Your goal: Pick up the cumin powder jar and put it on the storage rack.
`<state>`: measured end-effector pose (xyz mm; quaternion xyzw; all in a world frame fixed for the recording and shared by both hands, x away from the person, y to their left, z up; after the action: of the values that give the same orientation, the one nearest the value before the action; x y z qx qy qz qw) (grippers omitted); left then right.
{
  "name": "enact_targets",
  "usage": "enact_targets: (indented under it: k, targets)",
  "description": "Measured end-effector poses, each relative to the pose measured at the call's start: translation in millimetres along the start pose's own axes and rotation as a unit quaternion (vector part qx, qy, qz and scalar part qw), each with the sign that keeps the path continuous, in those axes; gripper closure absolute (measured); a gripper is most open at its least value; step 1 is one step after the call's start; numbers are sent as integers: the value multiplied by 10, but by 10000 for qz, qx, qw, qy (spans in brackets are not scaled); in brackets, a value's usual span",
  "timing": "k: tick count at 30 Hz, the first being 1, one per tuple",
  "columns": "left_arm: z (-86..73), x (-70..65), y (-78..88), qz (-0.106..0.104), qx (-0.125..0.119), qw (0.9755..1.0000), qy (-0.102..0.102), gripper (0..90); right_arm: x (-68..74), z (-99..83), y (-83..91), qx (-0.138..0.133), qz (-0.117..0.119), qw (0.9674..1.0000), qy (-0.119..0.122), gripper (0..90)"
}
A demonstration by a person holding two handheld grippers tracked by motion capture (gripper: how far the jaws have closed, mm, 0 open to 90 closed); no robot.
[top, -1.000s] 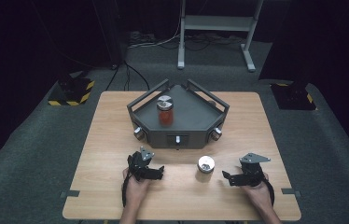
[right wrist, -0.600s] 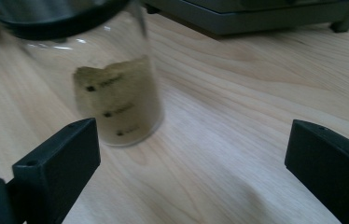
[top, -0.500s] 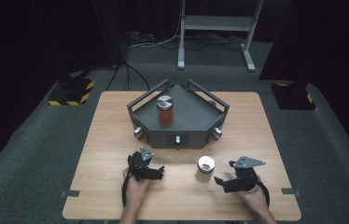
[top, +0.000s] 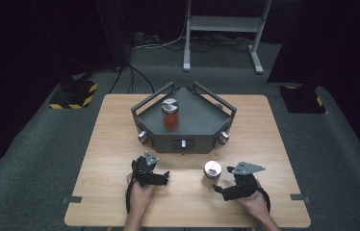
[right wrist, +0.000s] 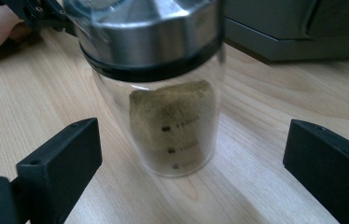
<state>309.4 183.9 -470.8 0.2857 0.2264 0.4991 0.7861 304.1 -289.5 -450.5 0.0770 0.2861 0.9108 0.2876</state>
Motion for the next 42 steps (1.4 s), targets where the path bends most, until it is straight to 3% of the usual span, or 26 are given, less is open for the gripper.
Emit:
enact_targets:
  k: [20, 42]
  targets:
    - [0, -1, 0, 1, 0, 10000, 3, 9, 37, 50, -201, -173, 111, 9996, 176, 150]
    - [0, -1, 0, 0, 0, 10000, 3, 10, 66, 27, -256, -251, 92, 9992, 296, 286]
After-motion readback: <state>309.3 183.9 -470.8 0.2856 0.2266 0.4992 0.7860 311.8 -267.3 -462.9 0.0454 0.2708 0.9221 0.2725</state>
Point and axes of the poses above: each handheld gripper's, and its own axes: y roughly backward along the jaws, z roughly out of its top, x roughly to its left, the point moved 2 cm from there along -y, roughly forward along the jaws, and after that the axes turned 6 degrees about y, right-handed, at the moved point
